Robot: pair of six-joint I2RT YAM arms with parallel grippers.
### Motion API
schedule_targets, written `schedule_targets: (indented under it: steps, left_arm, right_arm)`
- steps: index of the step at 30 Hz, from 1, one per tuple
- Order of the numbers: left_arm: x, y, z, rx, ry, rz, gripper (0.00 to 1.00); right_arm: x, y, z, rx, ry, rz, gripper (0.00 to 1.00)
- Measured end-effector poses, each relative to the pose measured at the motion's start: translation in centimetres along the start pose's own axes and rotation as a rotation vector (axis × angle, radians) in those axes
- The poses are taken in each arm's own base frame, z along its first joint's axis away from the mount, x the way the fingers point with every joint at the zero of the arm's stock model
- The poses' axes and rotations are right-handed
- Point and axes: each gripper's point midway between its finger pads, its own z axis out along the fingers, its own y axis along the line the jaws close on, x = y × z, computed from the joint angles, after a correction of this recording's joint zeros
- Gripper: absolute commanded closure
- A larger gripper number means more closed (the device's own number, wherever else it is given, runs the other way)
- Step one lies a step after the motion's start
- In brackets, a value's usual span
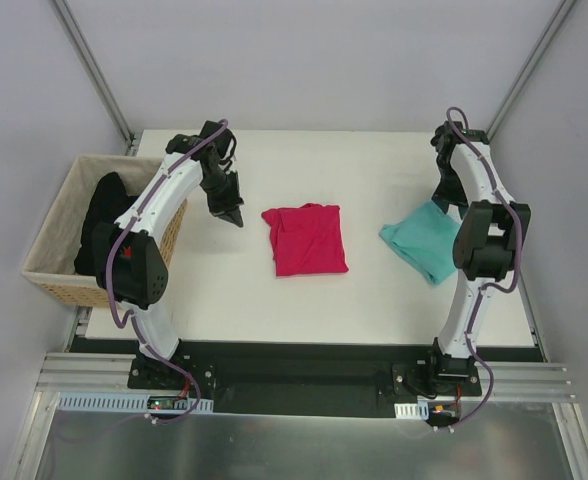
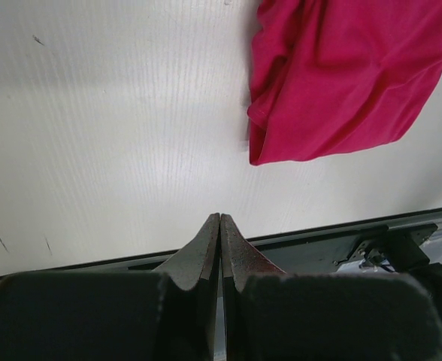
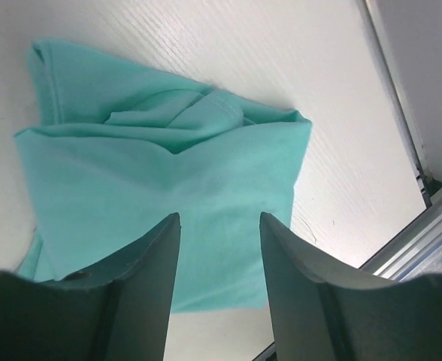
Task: Fold and stack the t-shirts
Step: Put the neatly folded tshirt into the corner of the board with both arms
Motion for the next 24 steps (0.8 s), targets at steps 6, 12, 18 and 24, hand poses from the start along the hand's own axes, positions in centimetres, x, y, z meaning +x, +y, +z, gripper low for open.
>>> schedule_targets:
  steps: [6,12,18,24]
  left_arm:
    - [-0.2,-0.1,-0.1,0.007,-0.013,0.003,1.0]
    - [0.7,0.2,-0.6,0.014,-0.026,0.002,1.0]
    - [1.3,0.3,-0.9,0.017,-0.032,-0.002,1.0]
    - [1.4,0.4,-0.8,0.015,-0.028,-0.016,1.0]
  right_arm:
    - [-2.0,-1.8,-3.3,-0.018,-0.103,0.029,0.5]
    - [-2.1,-2.7,0.2,0.054,-0.053,-0.008,0.53]
    - [-2.1,-5.3,4.4,0.108,0.027,0.019,0.55]
    - [-2.5,-8.3,6.6,0.151,0.066,0.061,0.56]
